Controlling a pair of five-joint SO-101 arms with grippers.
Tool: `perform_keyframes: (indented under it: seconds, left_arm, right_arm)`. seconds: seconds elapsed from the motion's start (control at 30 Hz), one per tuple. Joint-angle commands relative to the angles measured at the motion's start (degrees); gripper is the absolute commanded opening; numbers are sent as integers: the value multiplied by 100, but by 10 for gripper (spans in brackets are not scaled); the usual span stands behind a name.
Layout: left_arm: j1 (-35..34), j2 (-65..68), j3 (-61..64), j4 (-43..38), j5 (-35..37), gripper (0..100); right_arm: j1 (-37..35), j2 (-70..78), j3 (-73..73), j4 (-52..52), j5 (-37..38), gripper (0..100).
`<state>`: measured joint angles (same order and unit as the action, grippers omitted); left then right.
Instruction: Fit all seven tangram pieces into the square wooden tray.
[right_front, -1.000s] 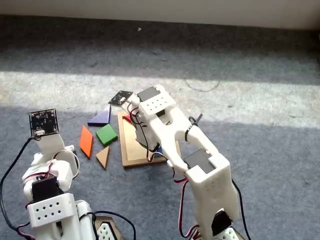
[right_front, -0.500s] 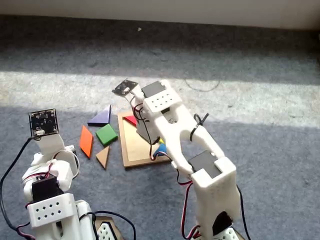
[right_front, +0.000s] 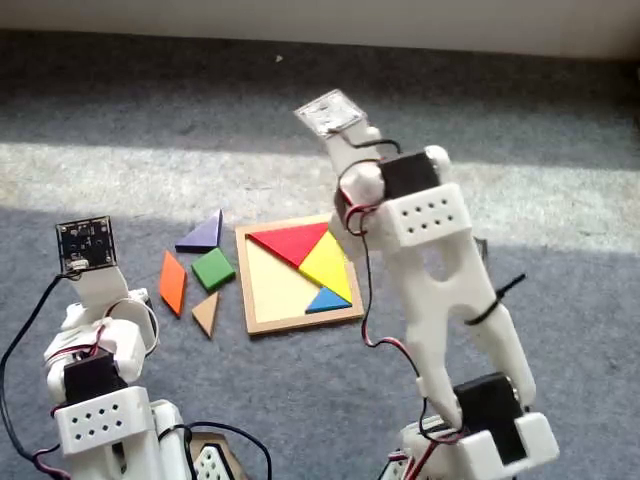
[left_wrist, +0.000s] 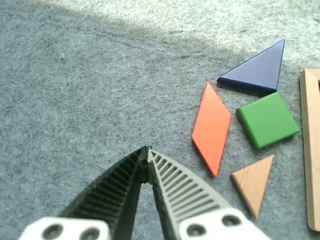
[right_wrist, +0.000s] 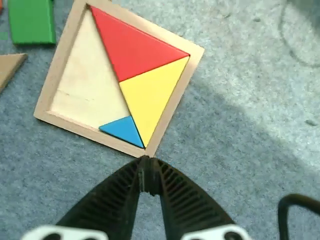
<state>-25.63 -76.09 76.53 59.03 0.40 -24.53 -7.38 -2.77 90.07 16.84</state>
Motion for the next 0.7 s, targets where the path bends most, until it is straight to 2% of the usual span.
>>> perform_keyframes:
  seconds: [0.0, 0.3, 0.47, 0.53, 0.67]
  left_arm:
    - [-66, -48, -92, -70, -9, 8]
    - [-57, -48, -84, -88, -9, 8]
    - [13, -48, 207, -484, -44, 8]
    - [48, -48, 312, -659, -132, 8]
    - [66, -48, 312, -695, -571, 8]
  right_arm:
    - [620, -971, 796, -488, -220, 5]
    - [1780, -2440, 3468, -1877, -264, 5]
    - [2167, -3029, 5429, -3916, -1231, 5]
    - [2360, -3240, 6105, -4664, -1363, 5]
    - [2642, -3556, 6712, -5095, -1468, 9]
